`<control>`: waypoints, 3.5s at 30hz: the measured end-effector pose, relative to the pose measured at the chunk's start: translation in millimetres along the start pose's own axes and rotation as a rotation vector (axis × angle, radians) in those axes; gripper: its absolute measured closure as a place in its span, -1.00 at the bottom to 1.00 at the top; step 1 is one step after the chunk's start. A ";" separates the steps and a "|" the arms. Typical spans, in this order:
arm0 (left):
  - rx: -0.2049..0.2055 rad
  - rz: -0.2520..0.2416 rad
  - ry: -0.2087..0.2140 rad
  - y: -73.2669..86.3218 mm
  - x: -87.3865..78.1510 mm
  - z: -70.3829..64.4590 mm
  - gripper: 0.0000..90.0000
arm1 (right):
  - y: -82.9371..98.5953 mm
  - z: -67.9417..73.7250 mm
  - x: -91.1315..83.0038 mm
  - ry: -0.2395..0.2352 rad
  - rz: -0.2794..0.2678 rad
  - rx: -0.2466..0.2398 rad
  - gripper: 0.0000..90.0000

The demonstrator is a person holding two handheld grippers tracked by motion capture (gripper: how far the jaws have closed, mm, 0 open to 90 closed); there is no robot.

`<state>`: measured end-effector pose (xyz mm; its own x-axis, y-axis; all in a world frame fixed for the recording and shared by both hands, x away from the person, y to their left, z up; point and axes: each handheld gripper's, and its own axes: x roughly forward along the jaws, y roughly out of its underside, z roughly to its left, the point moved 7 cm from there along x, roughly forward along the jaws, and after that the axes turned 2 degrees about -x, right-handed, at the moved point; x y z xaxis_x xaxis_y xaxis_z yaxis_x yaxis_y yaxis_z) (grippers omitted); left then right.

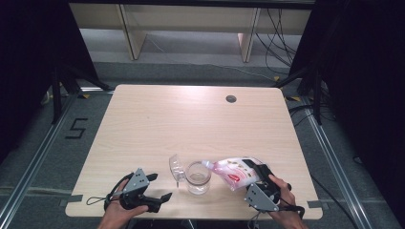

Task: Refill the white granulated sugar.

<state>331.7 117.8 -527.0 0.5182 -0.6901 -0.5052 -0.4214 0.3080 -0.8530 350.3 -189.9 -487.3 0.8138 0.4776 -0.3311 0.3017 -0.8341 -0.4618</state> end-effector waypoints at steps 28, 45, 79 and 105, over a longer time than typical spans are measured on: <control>-0.001 0.001 -0.004 0.5 0.5 0.0 -0.67 | -7.3 2.3 0.3 0.022 0.030 -0.195 0.05; 0.005 0.003 -0.015 0.8 0.0 2.3 -0.67 | -10.1 -11.0 7.8 0.053 0.023 -0.379 0.06; -0.007 0.000 -0.015 1.3 -0.4 1.9 -0.67 | -11.5 -13.5 7.5 0.101 0.075 -0.551 0.07; 0.001 0.004 -0.017 1.7 0.4 1.6 -0.66 | -15.6 -16.4 5.4 0.115 0.095 -0.629 0.08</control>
<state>332.3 119.1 -528.8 0.5291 -0.6776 -0.5108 -0.4227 0.3116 -0.8510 358.1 -178.7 -468.4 0.8888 0.3905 -0.2399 0.4308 -0.8904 0.1469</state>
